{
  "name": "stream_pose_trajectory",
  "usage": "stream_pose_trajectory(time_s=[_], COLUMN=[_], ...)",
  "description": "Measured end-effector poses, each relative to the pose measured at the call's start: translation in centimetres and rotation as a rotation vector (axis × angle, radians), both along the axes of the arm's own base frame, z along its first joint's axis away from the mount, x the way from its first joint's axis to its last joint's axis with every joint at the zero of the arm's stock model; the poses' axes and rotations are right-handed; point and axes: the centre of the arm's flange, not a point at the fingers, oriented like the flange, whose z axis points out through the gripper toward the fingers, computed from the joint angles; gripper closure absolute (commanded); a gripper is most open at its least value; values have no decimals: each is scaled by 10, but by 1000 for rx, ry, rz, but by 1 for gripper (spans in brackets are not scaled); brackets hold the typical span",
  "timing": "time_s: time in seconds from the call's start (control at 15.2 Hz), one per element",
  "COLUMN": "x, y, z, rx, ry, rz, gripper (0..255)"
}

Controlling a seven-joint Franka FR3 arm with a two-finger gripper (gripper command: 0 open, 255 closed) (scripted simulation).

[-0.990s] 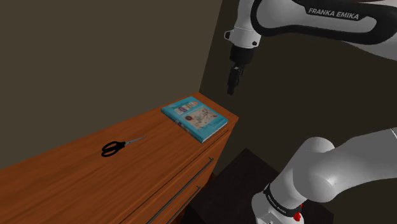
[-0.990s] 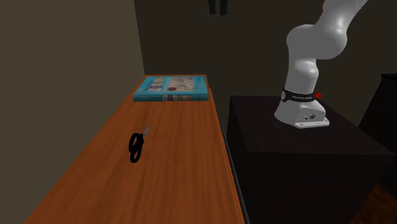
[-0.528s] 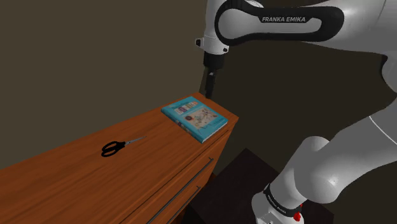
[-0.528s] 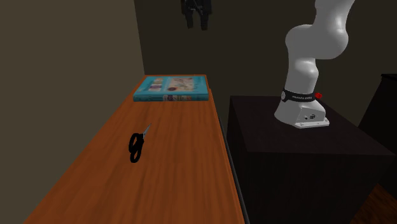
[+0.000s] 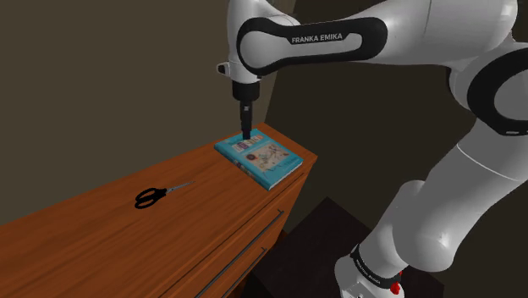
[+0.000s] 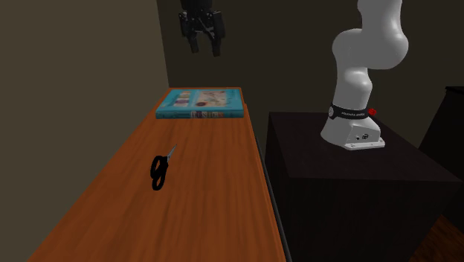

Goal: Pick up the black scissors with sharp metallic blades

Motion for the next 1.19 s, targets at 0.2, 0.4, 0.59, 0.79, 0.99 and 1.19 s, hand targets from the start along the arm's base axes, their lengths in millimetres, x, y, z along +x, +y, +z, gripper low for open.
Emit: stream_pose_trajectory(time_s=[0.2, 0.4, 0.59, 0.79, 0.99, 1.19], x=[21, 35, 51, 61, 68, 72], y=[26, 61, 93, 127, 163, 196], z=[-19, -41, -62, -80, -101, -121], rx=[0, 1, 2, 3, 4, 4], ry=[15, 30, 45, 59, 74, 88], rz=[97, 194, 290, 386, 483, 580], gripper=[0, 0, 0, 0, 0, 0])
